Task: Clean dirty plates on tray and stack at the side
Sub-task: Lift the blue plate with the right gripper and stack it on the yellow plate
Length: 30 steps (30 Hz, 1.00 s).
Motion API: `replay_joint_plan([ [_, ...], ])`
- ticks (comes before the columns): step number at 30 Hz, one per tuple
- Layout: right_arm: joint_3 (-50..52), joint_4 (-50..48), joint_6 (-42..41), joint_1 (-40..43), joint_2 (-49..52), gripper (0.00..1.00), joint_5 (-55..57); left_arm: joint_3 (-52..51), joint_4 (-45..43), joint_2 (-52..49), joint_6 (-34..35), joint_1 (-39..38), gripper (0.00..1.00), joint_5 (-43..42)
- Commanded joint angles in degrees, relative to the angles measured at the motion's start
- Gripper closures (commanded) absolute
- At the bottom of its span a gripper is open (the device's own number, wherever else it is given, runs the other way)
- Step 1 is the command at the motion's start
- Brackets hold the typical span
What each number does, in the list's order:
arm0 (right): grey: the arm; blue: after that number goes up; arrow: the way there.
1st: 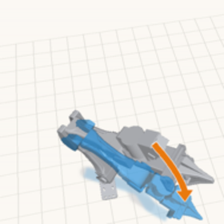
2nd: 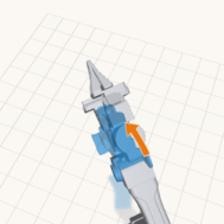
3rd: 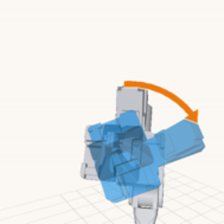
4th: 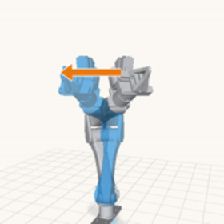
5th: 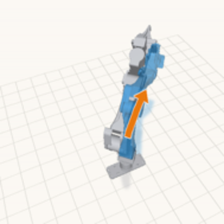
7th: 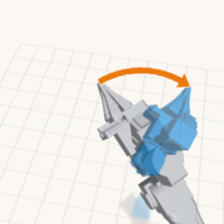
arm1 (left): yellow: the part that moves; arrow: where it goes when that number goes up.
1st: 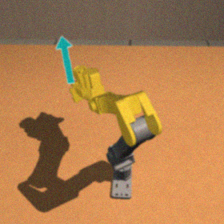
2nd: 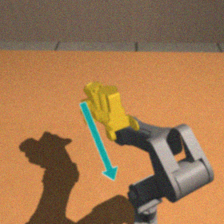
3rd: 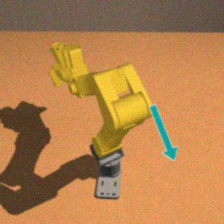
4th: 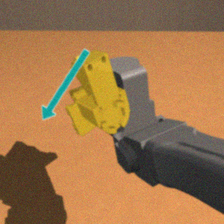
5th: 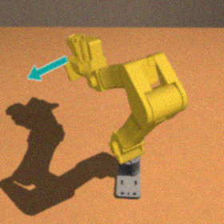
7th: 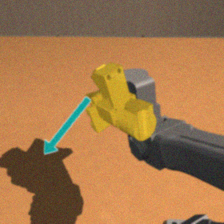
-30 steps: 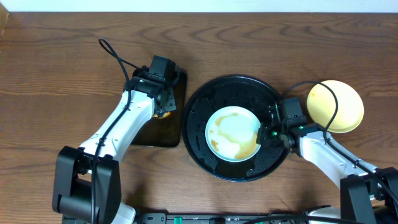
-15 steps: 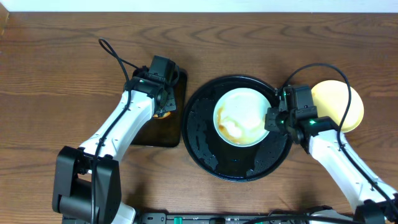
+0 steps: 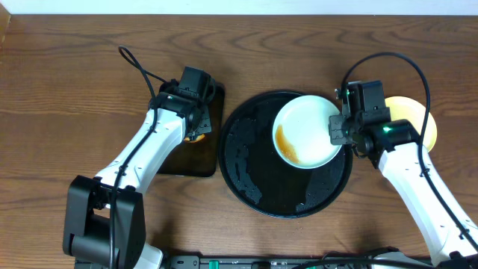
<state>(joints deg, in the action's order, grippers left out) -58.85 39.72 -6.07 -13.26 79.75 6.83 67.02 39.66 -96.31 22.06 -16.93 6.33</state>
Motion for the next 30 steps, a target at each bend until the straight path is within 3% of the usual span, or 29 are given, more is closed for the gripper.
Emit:
replay_joint_plan([
  [1, -2.3, 0.6, 4.6, -1.6, -0.8, 0.99, 7.3, 0.0, 0.2, 1.2, -0.3, 0.2, 0.92, 0.1],
  [12, -3.0, -3.3, 15.9, -13.5, -0.8, 0.99, 31.6, 0.0, 0.1, 1.2, -0.3, 0.2, 0.92, 0.1],
  [22, -3.0, -4.6, 16.5, -26.4, -0.6, 0.99, 46.2, 0.0, 0.2, 1.2, -0.3, 0.2, 0.92, 0.1],
  [30, -3.0, -6.4, 16.5, -30.2, -0.6, 0.99, 55.3, 0.0, 0.2, 1.2, -0.3, 0.2, 0.92, 0.1],
])
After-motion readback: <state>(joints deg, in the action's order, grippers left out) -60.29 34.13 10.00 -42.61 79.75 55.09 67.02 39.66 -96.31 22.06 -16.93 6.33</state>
